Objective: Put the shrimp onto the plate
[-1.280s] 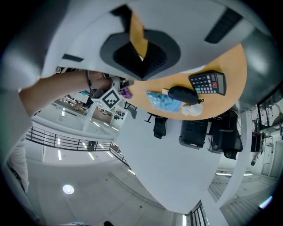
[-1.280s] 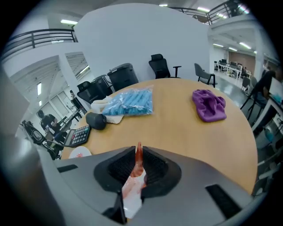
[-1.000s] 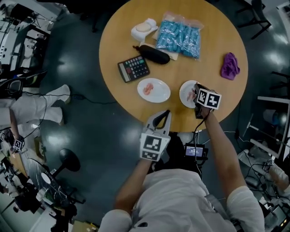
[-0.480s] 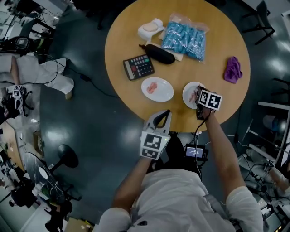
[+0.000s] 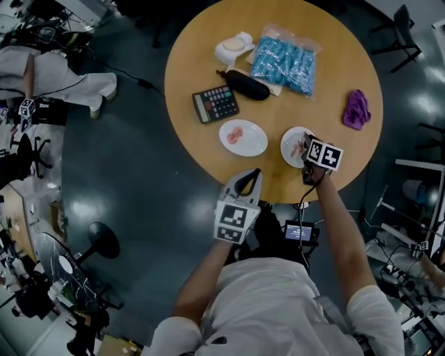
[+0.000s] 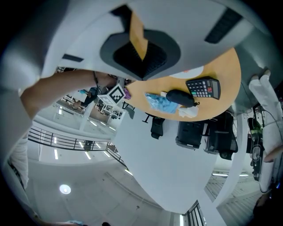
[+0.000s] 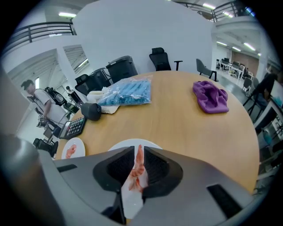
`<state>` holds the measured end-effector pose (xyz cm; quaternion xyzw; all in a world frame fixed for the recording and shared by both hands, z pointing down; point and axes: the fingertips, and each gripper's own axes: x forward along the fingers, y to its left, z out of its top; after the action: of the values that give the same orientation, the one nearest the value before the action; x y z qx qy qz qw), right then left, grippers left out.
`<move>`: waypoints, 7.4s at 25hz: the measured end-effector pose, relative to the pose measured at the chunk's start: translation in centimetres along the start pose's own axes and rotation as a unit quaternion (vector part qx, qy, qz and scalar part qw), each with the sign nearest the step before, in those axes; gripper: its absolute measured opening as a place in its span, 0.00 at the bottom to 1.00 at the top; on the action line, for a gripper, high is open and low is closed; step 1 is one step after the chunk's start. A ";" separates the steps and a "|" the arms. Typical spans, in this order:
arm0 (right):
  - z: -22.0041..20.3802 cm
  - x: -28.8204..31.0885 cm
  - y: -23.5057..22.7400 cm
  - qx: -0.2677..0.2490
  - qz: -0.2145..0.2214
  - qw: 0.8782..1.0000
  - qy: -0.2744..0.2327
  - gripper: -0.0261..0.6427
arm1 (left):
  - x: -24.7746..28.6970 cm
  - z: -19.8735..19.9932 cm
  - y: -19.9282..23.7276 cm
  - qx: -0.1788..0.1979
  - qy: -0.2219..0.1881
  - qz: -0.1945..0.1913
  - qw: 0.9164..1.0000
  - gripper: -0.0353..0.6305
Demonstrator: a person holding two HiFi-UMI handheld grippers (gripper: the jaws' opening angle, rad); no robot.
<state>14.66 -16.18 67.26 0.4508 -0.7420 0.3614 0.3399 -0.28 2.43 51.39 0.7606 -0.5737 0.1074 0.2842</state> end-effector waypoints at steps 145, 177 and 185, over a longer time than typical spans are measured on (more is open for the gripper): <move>-7.6 -1.6 1.2 -0.047 0.091 0.975 0.199 0.13 | 3.0 1.0 -3.9 -0.027 -0.007 0.003 1.000 0.06; -4.6 0.5 24.1 -0.153 0.182 0.961 0.142 0.14 | -6.4 1.6 5.7 -0.048 -0.033 0.022 0.998 0.06; -5.8 4.8 24.9 -0.150 0.135 0.964 0.172 0.14 | -7.1 0.8 9.0 -0.059 -0.029 0.022 0.998 0.06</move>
<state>-8.85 -5.02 68.43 0.2214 -0.7720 0.3607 0.4742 -11.12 6.13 50.05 0.7327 -0.6033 0.0574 0.3097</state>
